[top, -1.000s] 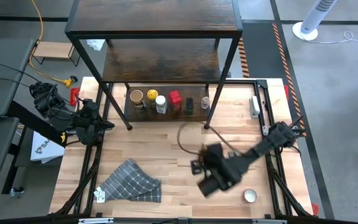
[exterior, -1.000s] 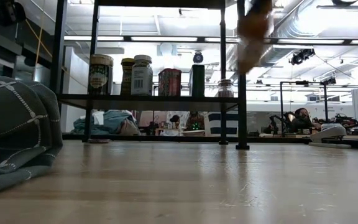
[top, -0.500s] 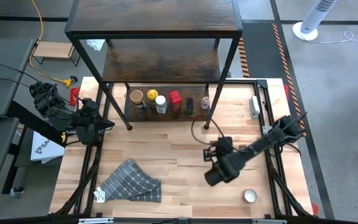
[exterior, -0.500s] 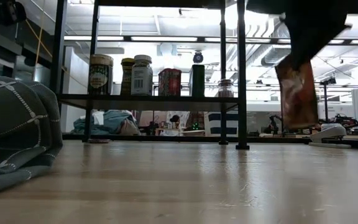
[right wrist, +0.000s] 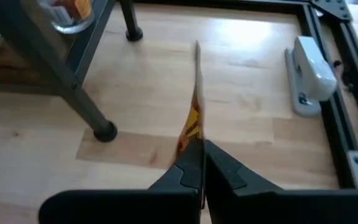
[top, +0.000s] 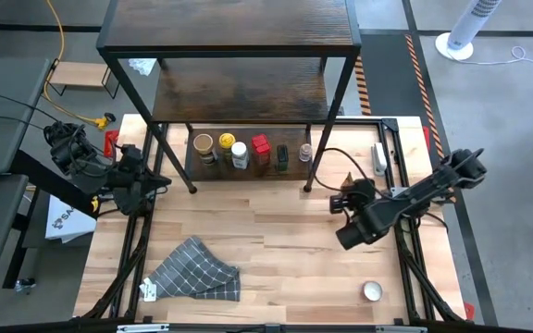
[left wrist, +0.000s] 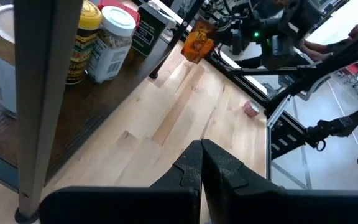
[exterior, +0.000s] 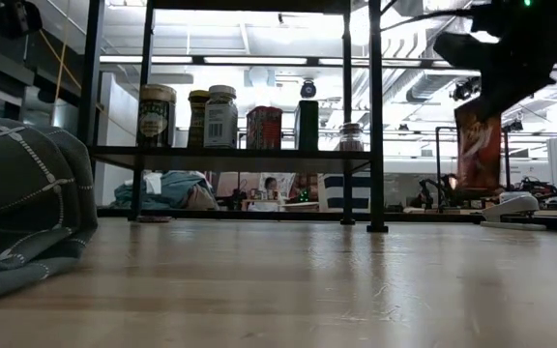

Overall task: Shelf spices
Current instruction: Remove the orange seasoning pack from the shelf, then adjust the shelf

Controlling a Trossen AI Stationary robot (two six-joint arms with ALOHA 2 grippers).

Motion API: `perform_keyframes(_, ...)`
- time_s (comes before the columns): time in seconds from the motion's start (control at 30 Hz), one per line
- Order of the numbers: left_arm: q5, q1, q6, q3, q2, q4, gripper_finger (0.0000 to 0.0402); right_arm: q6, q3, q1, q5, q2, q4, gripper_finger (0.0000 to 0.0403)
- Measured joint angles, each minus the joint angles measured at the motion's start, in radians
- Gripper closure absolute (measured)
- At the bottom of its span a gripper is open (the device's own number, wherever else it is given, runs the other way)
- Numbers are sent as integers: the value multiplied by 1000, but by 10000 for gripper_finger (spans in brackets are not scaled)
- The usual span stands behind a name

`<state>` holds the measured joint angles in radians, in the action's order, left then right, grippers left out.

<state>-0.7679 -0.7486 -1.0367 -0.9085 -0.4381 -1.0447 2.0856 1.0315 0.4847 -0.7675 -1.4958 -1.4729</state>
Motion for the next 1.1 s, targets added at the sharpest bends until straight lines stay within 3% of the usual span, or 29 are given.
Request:
perform_keyframes(0.23,-10,0,-9,0,0,0,401,-26,-162,0,-52,58,160,402)
perform_keyframes(0.43,-33,0,-17,0,0,-2,401,-65,-182,0,-59,64,196,392)
perform_keyframes(0.8,-51,0,-34,0,0,0,395,-75,-145,0,23,70,172,242)
perform_keyframes(1.1,131,0,72,0,-42,99,310,-225,99,0,39,103,-52,174)
